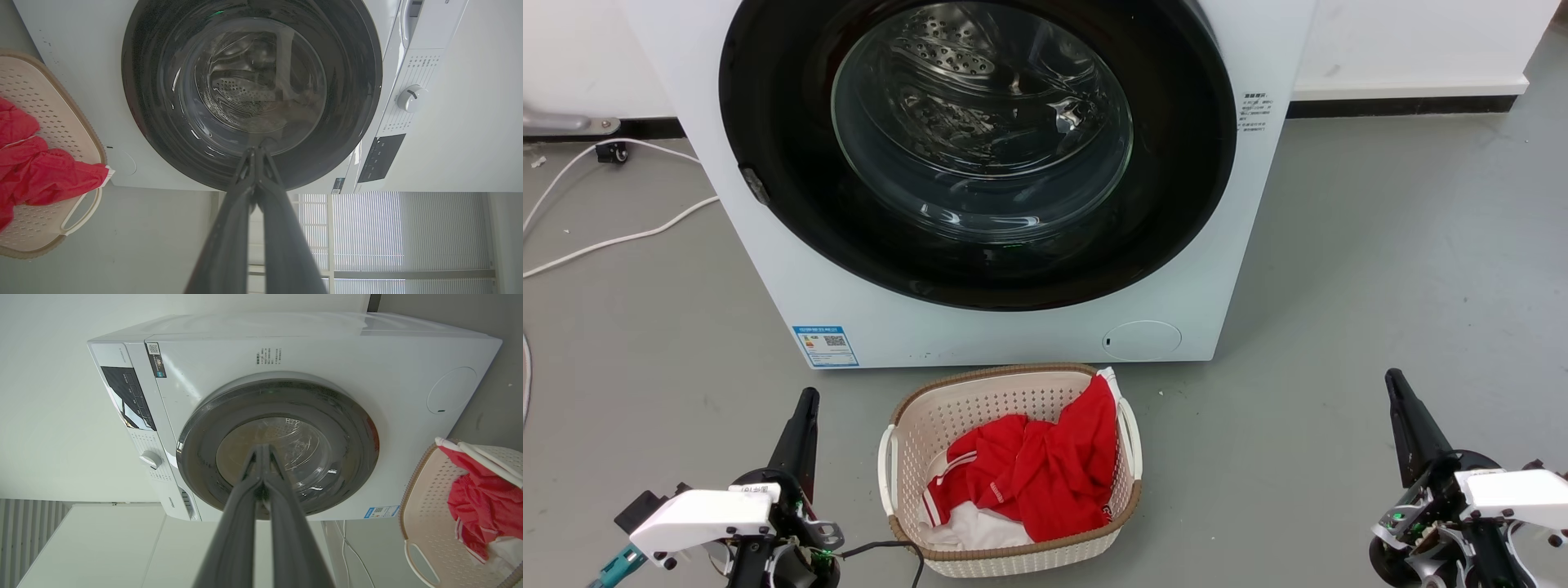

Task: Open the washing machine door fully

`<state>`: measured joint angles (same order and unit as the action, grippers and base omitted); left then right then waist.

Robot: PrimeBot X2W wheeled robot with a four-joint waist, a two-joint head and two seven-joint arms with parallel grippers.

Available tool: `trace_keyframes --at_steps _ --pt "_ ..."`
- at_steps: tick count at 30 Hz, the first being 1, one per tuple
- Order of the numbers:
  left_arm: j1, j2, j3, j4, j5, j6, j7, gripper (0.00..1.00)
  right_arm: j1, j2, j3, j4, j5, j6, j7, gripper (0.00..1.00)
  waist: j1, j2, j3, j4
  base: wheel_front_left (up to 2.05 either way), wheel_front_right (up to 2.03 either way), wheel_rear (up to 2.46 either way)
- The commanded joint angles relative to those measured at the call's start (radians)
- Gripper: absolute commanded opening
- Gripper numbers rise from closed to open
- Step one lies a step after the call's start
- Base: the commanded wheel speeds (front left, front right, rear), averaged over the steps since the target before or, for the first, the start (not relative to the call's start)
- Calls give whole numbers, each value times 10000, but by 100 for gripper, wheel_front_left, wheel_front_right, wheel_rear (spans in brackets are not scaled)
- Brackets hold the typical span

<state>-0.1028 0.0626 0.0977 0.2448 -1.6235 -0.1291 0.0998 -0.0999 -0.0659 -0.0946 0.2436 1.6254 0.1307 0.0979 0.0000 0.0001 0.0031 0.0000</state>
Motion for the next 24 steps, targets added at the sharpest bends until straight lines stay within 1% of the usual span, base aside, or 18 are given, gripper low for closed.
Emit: trace_keyframes --at_steps 1,23,24 --pt "-85 4 16 14 36 -29 28 0 -137 23 -25 16 -40 0 42 0 0 -1 0 0 0 0 0" --pt "11 -27 31 32 19 2 26 0 16 33 -49 23 -49 0 37 0 1 -1 1 0 0 0 0" --pt "47 -42 22 106 18 2 22 100 58 39 -42 86 -49 0 34 100 0 -1 0 -1 0 0 0"
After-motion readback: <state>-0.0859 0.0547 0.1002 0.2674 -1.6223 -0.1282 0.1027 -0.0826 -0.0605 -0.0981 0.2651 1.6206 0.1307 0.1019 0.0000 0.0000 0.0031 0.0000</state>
